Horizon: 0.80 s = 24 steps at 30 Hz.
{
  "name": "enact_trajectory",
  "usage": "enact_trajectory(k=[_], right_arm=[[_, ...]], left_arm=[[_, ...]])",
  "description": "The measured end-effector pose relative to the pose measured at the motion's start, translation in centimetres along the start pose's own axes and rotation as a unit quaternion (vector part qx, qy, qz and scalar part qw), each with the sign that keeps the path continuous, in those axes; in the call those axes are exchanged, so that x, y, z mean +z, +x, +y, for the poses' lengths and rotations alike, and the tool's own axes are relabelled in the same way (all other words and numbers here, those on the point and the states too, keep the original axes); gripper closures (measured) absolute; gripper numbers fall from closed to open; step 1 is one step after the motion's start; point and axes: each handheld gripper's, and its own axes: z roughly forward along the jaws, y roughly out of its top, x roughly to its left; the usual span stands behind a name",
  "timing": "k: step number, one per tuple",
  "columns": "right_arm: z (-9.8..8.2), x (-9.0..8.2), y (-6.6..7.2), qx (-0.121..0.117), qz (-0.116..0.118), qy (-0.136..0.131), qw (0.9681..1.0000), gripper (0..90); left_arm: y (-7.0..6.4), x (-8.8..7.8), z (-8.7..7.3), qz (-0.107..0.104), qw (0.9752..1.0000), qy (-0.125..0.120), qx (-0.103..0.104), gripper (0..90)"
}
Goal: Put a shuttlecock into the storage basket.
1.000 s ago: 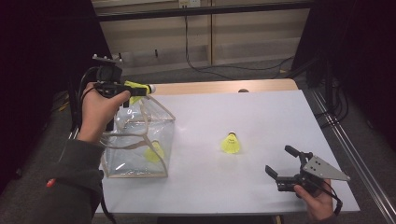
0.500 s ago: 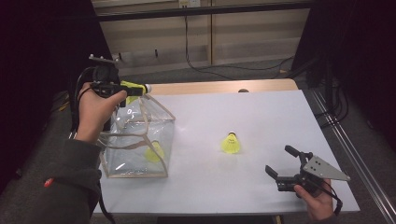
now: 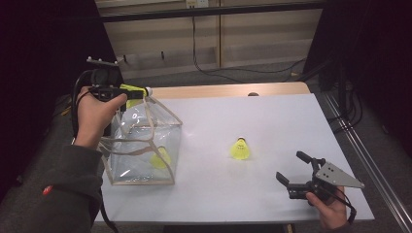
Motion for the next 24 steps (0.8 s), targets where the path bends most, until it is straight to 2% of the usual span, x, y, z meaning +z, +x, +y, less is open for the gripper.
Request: enact_trajectory(k=[14, 24], right_arm=[[0.0, 0.0, 0.0, 0.0, 0.0, 0.0, 1.0, 1.5], [0.0, 0.0, 0.0, -0.001, 0.0, 0.0, 1.0, 1.5]], left_arm=[[0.7, -0.1, -0.1, 0.016, 0.9998, -0.003, -0.006, 86.9], [1.2, 0.4, -0.4, 0.03, 0.9995, -0.001, -0.012, 86.9]])
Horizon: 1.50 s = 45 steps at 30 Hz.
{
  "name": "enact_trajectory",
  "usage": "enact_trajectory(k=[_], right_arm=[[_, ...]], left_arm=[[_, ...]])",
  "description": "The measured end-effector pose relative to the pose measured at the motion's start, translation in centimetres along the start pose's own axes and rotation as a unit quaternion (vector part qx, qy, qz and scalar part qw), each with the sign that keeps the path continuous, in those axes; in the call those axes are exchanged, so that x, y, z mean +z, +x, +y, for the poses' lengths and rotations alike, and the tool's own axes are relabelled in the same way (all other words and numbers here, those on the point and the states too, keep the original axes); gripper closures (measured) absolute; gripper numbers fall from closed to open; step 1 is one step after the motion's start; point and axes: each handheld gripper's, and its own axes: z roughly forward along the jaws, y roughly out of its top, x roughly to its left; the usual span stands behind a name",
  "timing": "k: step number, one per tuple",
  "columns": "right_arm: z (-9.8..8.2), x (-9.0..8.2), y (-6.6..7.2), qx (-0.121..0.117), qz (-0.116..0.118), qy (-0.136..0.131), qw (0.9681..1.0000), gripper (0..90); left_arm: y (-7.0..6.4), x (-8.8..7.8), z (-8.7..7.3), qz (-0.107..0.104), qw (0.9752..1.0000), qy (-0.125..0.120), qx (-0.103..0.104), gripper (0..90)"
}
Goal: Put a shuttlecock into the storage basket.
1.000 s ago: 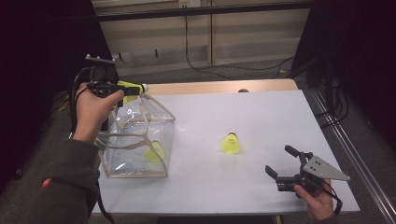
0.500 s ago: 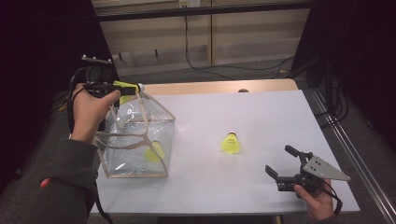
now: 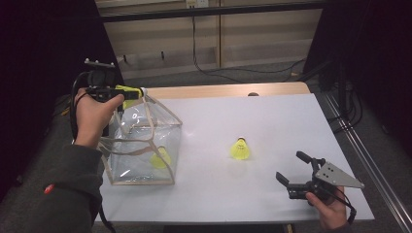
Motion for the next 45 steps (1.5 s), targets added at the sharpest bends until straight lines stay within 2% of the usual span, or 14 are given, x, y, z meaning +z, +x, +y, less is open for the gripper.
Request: enact_trajectory(k=[8, 19, 29, 45], right_arm=[[0.0, 0.0, 0.0, 0.0, -0.001, 0.0, 1.0, 1.5], [0.0, 0.0, 0.0, 0.001, -0.001, 0.0, 1.0, 1.5], [0.0, 0.0, 0.0, 0.001, -0.001, 0.0, 1.0, 1.4], [0.0, -0.1, 0.0, 0.001, 0.0, 0.0, 1.0, 1.5]], left_arm=[[0.6, -0.1, -0.2, 0.012, 0.9999, -0.004, -0.009, 86.9], [1.1, 0.3, -0.6, 0.031, 0.9994, 0.0, -0.011, 86.8], [1.6, 0.6, -0.9, 0.038, 0.9989, -0.005, -0.027, 86.7], [1.9, 1.0, -1.0, 0.047, 0.9983, 0.001, -0.034, 86.7]])
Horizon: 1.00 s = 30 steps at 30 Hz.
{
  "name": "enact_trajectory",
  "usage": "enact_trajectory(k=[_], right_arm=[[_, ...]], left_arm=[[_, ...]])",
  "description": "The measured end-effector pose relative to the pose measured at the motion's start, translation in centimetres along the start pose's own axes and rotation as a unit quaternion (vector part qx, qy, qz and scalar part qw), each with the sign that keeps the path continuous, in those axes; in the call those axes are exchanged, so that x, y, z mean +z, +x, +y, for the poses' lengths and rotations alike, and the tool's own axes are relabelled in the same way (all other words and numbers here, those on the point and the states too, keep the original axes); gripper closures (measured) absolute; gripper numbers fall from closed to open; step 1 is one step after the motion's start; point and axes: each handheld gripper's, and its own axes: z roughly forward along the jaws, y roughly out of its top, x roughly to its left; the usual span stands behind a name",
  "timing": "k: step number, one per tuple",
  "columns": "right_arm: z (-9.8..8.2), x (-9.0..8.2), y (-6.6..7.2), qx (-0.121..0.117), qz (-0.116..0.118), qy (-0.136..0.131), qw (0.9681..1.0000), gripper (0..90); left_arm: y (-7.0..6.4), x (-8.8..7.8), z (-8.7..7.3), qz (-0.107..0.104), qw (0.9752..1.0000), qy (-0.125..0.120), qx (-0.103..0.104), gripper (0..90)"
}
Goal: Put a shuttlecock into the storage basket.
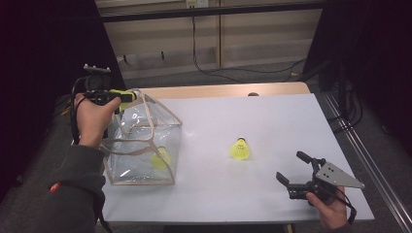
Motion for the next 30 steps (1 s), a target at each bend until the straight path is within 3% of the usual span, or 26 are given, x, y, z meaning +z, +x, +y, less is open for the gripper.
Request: enact_trajectory(k=[30], right_arm=[[0.0, 0.0, 0.1, 0.0, 0.002, -0.001, 1.0, 1.5]], left_arm=[[0.5, 2.3, -0.1, 0.022, 0.9995, 0.014, -0.017, 83.1]])
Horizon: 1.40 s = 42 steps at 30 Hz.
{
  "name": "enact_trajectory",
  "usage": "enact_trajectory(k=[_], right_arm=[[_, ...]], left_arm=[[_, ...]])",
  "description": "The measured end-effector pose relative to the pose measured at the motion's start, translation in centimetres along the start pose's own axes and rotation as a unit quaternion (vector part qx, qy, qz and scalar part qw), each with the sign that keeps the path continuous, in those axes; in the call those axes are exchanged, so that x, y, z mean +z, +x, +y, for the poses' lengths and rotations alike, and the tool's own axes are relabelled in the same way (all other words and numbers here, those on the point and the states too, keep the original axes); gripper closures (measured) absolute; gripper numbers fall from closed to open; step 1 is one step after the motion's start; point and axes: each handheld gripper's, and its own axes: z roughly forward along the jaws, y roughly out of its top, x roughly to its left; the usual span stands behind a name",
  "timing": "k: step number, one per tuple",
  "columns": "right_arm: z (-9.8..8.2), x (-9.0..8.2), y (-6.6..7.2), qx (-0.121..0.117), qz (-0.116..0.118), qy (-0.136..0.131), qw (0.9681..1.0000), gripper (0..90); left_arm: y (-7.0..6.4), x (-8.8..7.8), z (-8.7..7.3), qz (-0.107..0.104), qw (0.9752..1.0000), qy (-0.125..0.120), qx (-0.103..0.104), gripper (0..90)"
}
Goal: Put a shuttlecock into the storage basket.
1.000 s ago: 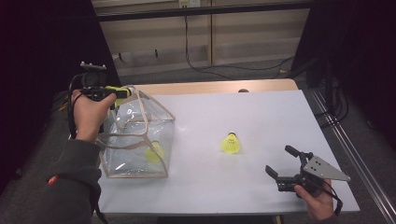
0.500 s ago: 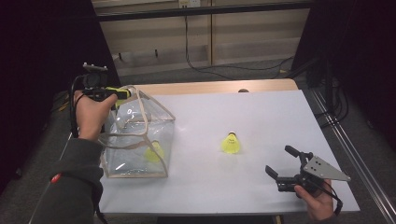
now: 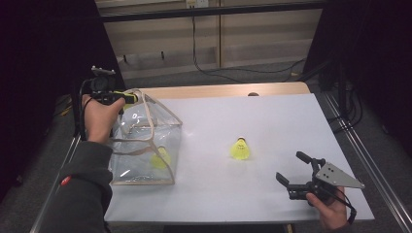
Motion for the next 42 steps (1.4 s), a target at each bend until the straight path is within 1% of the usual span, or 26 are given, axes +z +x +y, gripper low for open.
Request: enact_trajectory(k=[1, 2, 4, 6, 7, 8, 9, 13, 14, 16, 18, 20, 23, 25, 27, 28, 31, 34, 35, 39, 42], right_arm=[[0.0, 0.0, 0.0, 0.002, -0.001, 0.0, 1.0, 1.4], [0.0, 0.0, 0.0, 0.002, -0.001, 0.0, 1.0, 1.5], [0.0, -0.1, 0.0, 0.0, 0.0, 0.0, 1.0, 1.5], [0.0, -0.1, 0.0, 0.002, -0.001, -0.001, 1.0, 1.5], [0.0, -0.1, 0.0, 0.001, -0.001, -0.002, 1.0, 1.5], [0.0, -0.1, 0.0, 0.001, -0.001, -0.001, 1.0, 1.5], [0.0, -0.1, -0.1, 0.001, -0.001, 0.0, 1.0, 1.5], [0.0, -0.1, 0.0, 0.001, -0.001, -0.001, 1.0, 1.5], [0.0, -0.1, 0.0, 0.002, -0.001, -0.001, 1.0, 1.5], [0.0, -0.1, -0.1, 0.001, -0.002, 0.0, 1.0, 1.5], [0.0, -0.1, -0.1, 0.0, -0.002, 0.0, 1.0, 1.5], [0.0, -0.1, -0.1, 0.002, -0.002, -0.001, 1.0, 1.5], [0.0, -0.1, -0.1, 0.002, -0.002, -0.001, 1.0, 1.5], [0.0, -0.1, -0.1, 0.0, -0.002, -0.001, 1.0, 1.5], [0.0, -0.1, -0.1, 0.0, -0.002, -0.001, 1.0, 1.5], [0.0, -0.1, -0.1, 0.001, -0.002, -0.001, 1.0, 1.5], [0.0, -0.1, 0.0, 0.001, -0.001, -0.001, 1.0, 1.5], [0.0, -0.1, 0.0, 0.001, -0.001, -0.001, 1.0, 1.5], [0.0, -0.1, -0.1, 0.001, -0.001, -0.001, 1.0, 1.5], [0.0, -0.1, -0.1, 0.0, 0.0, 0.0, 1.0, 1.5], [0.0, -0.1, -0.1, 0.002, -0.001, 0.0, 1.0, 1.5]], left_arm=[[0.0, 0.1, 0.0, 0.001, 1.0, -0.002, -0.001, 80.4], [-0.1, 0.1, 0.0, 0.003, 1.0, -0.001, 0.0, 80.4], [-0.2, 0.1, 0.0, -0.004, 1.0, -0.004, -0.003, 80.2], [-0.4, 0.0, 0.0, -0.007, 0.9999, -0.007, -0.003, 79.3], [-0.5, 0.0, 0.0, -0.01, 0.9999, -0.01, -0.006, 78.6], [-0.5, -0.1, 0.0, -0.014, 0.9999, -0.009, -0.002, 78.3], [-0.5, -0.2, 0.0, -0.017, 0.9998, -0.008, -0.003, 77.7], [-0.6, -0.4, 0.0, -0.034, 0.9994, -0.008, -0.007, 73.6], [-0.7, -0.5, 0.0, -0.037, 0.9992, -0.012, -0.011, 72.7], [-0.7, -0.6, 0.1, -0.052, 0.9985, -0.01, -0.015, 70.2], [-0.8, -0.8, 0.1, -0.054, 0.9984, -0.012, -0.013, 68.4], [-1.0, -0.9, 0.1, -0.063, 0.9978, -0.015, -0.018, 66.7], [-1.6, -1.1, 0.2, -0.072, 0.9973, -0.015, -0.005, 63.2], [-2.1, -1.3, 0.3, -0.085, 0.9962, -0.017, -0.001, 60.4], [-2.7, -1.5, 0.5, -0.087, 0.9959, -0.025, 0.005, 57.3], [-2.9, -1.6, 0.6, -0.091, 0.9955, -0.023, 0.014, 56.4], [-3.8, -1.8, 0.6, -0.112, 0.9933, -0.022, 0.019, 53.3], [-4.5, -1.8, 0.6, -0.127, 0.9914, -0.022, 0.024, 51.0], [-4.7, -1.8, 0.6, -0.132, 0.9907, -0.024, 0.023, 50.0], [-5.4, -1.9, 0.6, -0.14, 0.9892, -0.027, 0.032, 44.1], [-5.9, -2.0, 0.6, -0.152, 0.9874, -0.029, 0.034, 41.0]])
